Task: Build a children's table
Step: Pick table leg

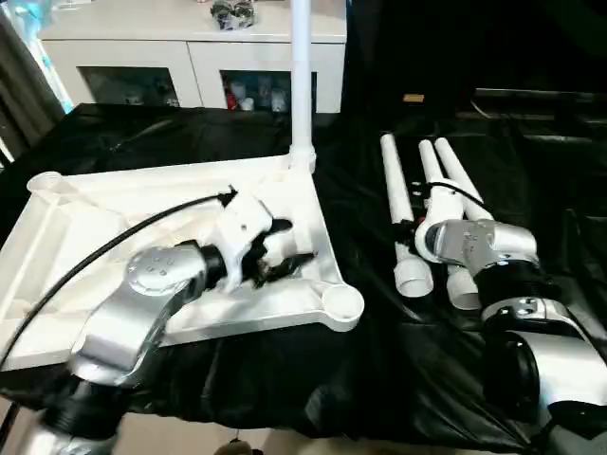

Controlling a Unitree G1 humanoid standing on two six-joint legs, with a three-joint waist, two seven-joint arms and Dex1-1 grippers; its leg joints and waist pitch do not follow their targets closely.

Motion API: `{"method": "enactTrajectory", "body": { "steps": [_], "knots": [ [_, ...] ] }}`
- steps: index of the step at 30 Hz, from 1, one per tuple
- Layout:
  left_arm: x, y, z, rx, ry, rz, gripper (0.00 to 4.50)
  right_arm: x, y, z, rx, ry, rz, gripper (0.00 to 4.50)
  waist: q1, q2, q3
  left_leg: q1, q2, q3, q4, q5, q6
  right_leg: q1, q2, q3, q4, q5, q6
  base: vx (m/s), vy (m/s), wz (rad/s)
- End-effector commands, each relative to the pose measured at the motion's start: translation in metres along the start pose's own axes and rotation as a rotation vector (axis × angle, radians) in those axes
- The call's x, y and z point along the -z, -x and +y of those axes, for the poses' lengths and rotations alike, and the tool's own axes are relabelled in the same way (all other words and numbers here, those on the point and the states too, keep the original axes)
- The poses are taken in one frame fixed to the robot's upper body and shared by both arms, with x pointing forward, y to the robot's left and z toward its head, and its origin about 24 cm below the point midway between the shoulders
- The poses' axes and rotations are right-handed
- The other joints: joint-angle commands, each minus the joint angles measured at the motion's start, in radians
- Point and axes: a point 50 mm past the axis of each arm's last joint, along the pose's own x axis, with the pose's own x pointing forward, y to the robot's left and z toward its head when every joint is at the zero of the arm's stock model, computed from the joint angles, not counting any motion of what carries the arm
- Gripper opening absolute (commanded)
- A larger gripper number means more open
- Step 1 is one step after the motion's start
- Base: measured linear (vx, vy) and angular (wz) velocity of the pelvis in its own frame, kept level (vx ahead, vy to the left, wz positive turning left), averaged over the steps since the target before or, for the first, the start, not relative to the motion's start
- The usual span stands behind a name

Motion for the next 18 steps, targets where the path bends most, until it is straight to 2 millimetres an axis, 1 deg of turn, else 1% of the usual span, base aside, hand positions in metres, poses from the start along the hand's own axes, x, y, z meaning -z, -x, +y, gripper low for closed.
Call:
{"method": "enactTrajectory", "body": {
  "steps": [1, 3, 4, 5, 6, 7, 8, 9, 10, 11, 12, 13, 14, 15, 16, 17, 18],
  "knots": [
    [-0.009, -0.003, 0.012, -0.082, 0.049, -0.044, 3.25, -0.019, 0.007, 0.007, -0.089, -0.005, -0.149, 1.84, -0.001, 0.010, -0.073, 0.005, 0.007, 0.002, -0.061, -0.172, -0.029, 0.059, -0.043, 0.045, -0.071, -0.106, -0.207, 0.000, 0.000, 0.00],
    [-0.014, -0.008, 0.015, -0.111, 0.086, -0.070, 3.25, -0.027, 0.013, 0.010, -0.149, -0.011, -0.230, 1.84, 0.003, 0.004, -0.077, 0.002, 0.008, -0.001, -0.060, -0.151, -0.011, 0.066, -0.045, 0.044, -0.067, -0.083, -0.207, 0.000, 0.000, 0.00],
    [-0.017, -0.011, 0.018, -0.124, 0.114, -0.086, 3.25, -0.031, 0.016, 0.012, -0.181, -0.015, -0.260, 1.84, 0.004, 0.003, -0.076, 0.000, 0.007, 0.000, -0.058, -0.130, 0.003, 0.066, -0.045, 0.044, -0.067, -0.075, -0.208, 0.000, 0.000, 0.00],
    [-0.023, -0.019, 0.020, -0.149, 0.186, -0.123, 3.25, -0.034, 0.024, 0.013, -0.255, -0.015, -0.320, 1.84, 0.006, -0.006, -0.077, -0.004, 0.006, 0.001, -0.057, -0.109, 0.015, 0.069, -0.044, 0.044, -0.066, -0.065, -0.210, 0.000, 0.000, 0.00],
    [-0.028, -0.023, 0.022, -0.162, 0.234, -0.145, 3.25, -0.035, 0.029, 0.014, -0.303, -0.010, -0.356, 1.84, 0.014, -0.002, -0.079, 0.001, 0.010, 0.001, -0.054, -0.094, 0.028, 0.065, -0.047, 0.046, -0.066, -0.054, -0.211, 0.000, 0.000, 0.00],
    [-0.030, -0.024, 0.023, -0.169, 0.252, -0.156, 3.25, -0.036, 0.031, 0.014, -0.321, -0.006, -0.371, 1.84, 0.013, -0.003, -0.078, -0.003, 0.007, 0.002, -0.054, -0.082, 0.034, 0.068, -0.043, 0.045, -0.065, -0.045, -0.211, 0.000, 0.000, 0.00],
    [-0.041, -0.033, 0.029, -0.200, 0.367, -0.220, 3.25, -0.035, 0.043, 0.016, -0.420, 0.014, -0.443, 1.84, 0.014, -0.004, -0.078, -0.006, 0.006, 0.002, -0.052, -0.072, 0.046, 0.069, -0.043, 0.044, -0.065, -0.034, -0.215, 0.000, 0.000, 0.00],
    [-0.046, -0.036, 0.031, -0.200, 0.422, -0.245, 3.25, -0.034, 0.049, 0.016, -0.466, 0.025, -0.472, 1.84, 0.022, -0.002, -0.081, -0.003, 0.009, 0.003, -0.050, -0.072, 0.055, 0.070, -0.046, 0.045, -0.067, -0.026, -0.214, 0.000, 0.000, 0.00],
    [-0.051, -0.039, 0.031, -0.183, 0.460, -0.275, 3.25, -0.032, 0.054, 0.017, -0.516, 0.030, -0.503, 1.84, 0.023, -0.004, -0.082, -0.003, 0.007, 0.003, -0.048, -0.064, 0.063, 0.069, -0.044, 0.044, -0.066, -0.015, -0.216, 0.000, 0.000, 0.00],
    [-0.054, -0.041, 0.030, -0.168, 0.481, -0.292, 3.25, -0.031, 0.057, 0.017, -0.548, 0.033, -0.523, 1.83, 0.028, -0.007, -0.081, -0.005, 0.008, 0.001, -0.049, -0.056, 0.079, 0.070, -0.045, 0.043, -0.067, -0.010, -0.222, 0.000, 0.000, 0.00],
    [-0.056, -0.043, 0.028, -0.143, 0.508, -0.304, 3.25, -0.028, 0.063, 0.017, -0.592, 0.035, -0.533, 1.83, 0.030, -0.003, -0.083, -0.007, 0.010, -0.002, -0.049, -0.051, 0.084, 0.070, -0.048, 0.041, -0.065, -0.025, -0.223, 0.000, 0.000, 0.00],
    [-0.059, -0.045, 0.026, -0.114, 0.537, -0.316, 3.25, -0.025, 0.069, 0.019, -0.639, 0.039, -0.539, 1.83, 0.028, -0.006, -0.081, -0.006, 0.008, 0.000, -0.049, -0.049, 0.088, 0.070, -0.045, 0.041, -0.069, -0.028, -0.222, 0.000, 0.000, 0.00],
    [-0.062, -0.047, 0.022, -0.074, 0.569, -0.330, 3.25, -0.023, 0.077, 0.020, -0.691, 0.046, -0.546, 1.83, 0.030, 0.002, -0.079, -0.004, 0.010, 0.000, -0.048, -0.055, 0.094, 0.067, -0.043, 0.042, -0.071, -0.028, -0.223, 0.000, 0.000, 0.00],
    [-0.064, -0.048, 0.020, -0.055, 0.583, -0.337, 3.25, -0.022, 0.080, 0.021, -0.716, 0.050, -0.550, 1.83, 0.030, 0.000, -0.080, -0.006, 0.010, -0.002, -0.049, -0.060, 0.099, 0.069, -0.042, 0.041, -0.070, -0.030, -0.225, 0.000, 0.000, 0.00],
    [-0.065, -0.049, 0.017, -0.027, 0.617, -0.341, 3.25, -0.020, 0.087, 0.022, -0.762, 0.061, -0.560, 1.83, 0.032, 0.003, -0.082, -0.005, 0.011, -0.002, -0.049, -0.060, 0.100, 0.068, -0.044, 0.040, -0.070, -0.035, -0.226, 0.000, 0.000, 0.00],
    [-0.067, -0.052, 0.013, 0.010, 0.662, -0.348, 3.25, -0.017, 0.094, 0.024, -0.817, 0.073, -0.562, 1.83, 0.032, 0.001, -0.078, -0.005, 0.010, -0.001, -0.050, -0.077, 0.097, 0.067, -0.045, 0.039, -0.077, -0.067, -0.222, 0.000, 0.000, 0.00],
    [-0.067, -0.054, 0.009, 0.038, 0.699, -0.348, 3.25, -0.014, 0.099, 0.025, -0.861, 0.082, -0.559, 1.83, 0.033, 0.001, -0.076, -0.005, 0.009, 0.000, -0.051, -0.094, 0.090, 0.068, -0.045, 0.039, -0.083, -0.105, -0.212, 0.000, 0.000, 0.00]
  ]
}}
